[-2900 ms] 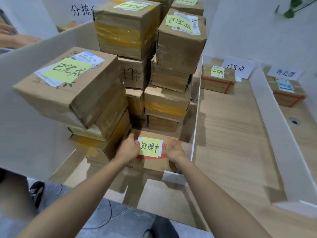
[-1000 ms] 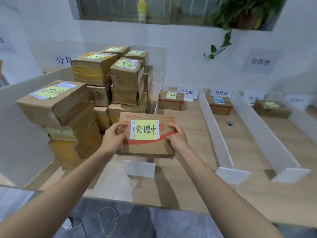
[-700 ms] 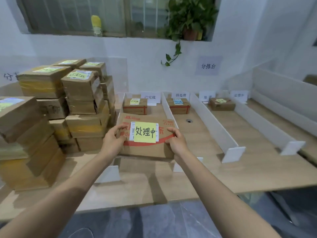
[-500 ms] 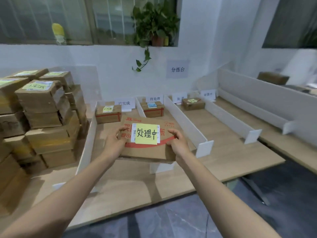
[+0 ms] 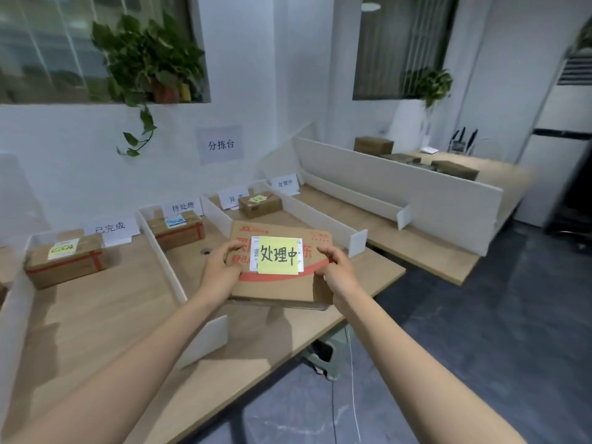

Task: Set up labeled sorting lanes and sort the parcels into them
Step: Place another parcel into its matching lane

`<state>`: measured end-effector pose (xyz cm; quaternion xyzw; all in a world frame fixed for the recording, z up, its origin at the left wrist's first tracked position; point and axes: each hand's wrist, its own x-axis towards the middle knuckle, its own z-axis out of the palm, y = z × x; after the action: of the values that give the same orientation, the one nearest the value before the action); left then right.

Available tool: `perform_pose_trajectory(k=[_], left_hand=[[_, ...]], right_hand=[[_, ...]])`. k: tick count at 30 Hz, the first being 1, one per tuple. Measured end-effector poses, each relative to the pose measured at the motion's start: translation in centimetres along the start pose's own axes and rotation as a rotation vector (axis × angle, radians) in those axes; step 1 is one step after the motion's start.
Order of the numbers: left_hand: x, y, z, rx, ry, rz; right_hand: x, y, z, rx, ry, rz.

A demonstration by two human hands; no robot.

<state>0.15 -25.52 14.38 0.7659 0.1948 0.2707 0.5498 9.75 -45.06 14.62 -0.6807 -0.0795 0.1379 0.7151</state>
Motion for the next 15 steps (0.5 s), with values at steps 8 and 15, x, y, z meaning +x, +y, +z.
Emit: perform_pose_trajectory(k=[8, 15], left_hand=[[6.1, 0.1, 8.0, 0.023, -0.117, 0.041], [13.4, 1.3, 16.0, -0.064, -0.185, 0.056]], right_hand=[[5.1, -0.8, -6.1, -0.018, 0.122, -0.007], [13.3, -2.9, -10.4, -0.06, 0.19, -0.023]])
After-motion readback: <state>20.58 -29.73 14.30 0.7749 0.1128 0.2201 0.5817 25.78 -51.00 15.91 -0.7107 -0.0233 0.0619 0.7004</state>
